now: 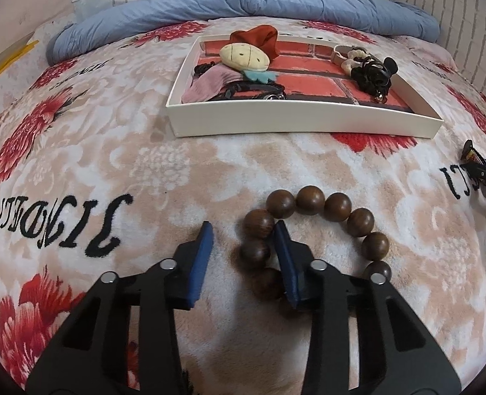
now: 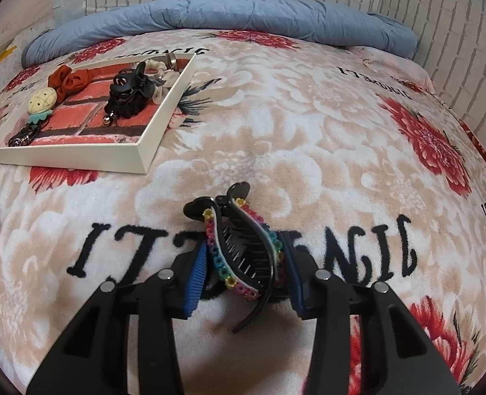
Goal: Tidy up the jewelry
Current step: 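Grasp the wooden bead bracelet with the left gripper while the right grasps the rainbow hair claw, then carry bead bracelet and rainbow claw into the tray while both grippers open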
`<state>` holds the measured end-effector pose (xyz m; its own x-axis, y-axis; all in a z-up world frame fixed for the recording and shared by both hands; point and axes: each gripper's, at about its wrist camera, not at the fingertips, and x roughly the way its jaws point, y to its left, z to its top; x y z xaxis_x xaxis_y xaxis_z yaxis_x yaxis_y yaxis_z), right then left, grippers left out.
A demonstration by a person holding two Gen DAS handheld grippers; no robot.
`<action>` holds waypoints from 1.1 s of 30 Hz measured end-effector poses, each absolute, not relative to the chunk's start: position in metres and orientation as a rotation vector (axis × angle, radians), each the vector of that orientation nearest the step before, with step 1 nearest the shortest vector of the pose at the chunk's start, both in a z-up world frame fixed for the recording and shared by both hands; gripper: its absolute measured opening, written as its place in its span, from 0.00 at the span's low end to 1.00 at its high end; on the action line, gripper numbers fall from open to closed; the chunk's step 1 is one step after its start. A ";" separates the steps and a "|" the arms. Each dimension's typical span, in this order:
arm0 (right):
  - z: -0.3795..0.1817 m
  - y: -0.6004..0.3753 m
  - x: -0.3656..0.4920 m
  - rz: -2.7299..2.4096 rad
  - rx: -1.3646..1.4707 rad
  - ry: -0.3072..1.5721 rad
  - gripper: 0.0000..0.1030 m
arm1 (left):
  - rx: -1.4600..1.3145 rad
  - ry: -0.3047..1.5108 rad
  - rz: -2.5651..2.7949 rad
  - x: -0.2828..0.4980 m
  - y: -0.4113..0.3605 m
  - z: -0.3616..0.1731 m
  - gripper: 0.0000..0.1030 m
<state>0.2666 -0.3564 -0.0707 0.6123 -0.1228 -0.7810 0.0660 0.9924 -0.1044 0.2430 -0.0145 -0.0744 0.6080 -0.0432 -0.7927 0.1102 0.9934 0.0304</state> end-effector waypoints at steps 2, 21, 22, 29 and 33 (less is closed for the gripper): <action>-0.069 -0.357 0.265 -0.108 -0.064 0.899 0.41 | 0.069 0.910 -0.103 0.242 -0.014 -0.074 0.19; -0.048 -0.359 0.250 -0.106 0.004 0.837 0.40 | 0.088 0.764 -0.136 0.225 -0.025 -0.041 0.17; -0.046 -0.359 0.249 -0.106 0.005 0.836 0.40 | 0.092 0.749 -0.143 0.223 -0.027 -0.036 0.17; -0.030 -0.353 0.249 -0.109 0.001 0.816 0.40 | 0.105 0.676 -0.174 0.216 -0.041 -0.007 0.17; -0.019 -0.353 0.251 -0.104 0.024 0.806 0.40 | 0.128 0.636 -0.196 0.215 -0.052 0.012 0.17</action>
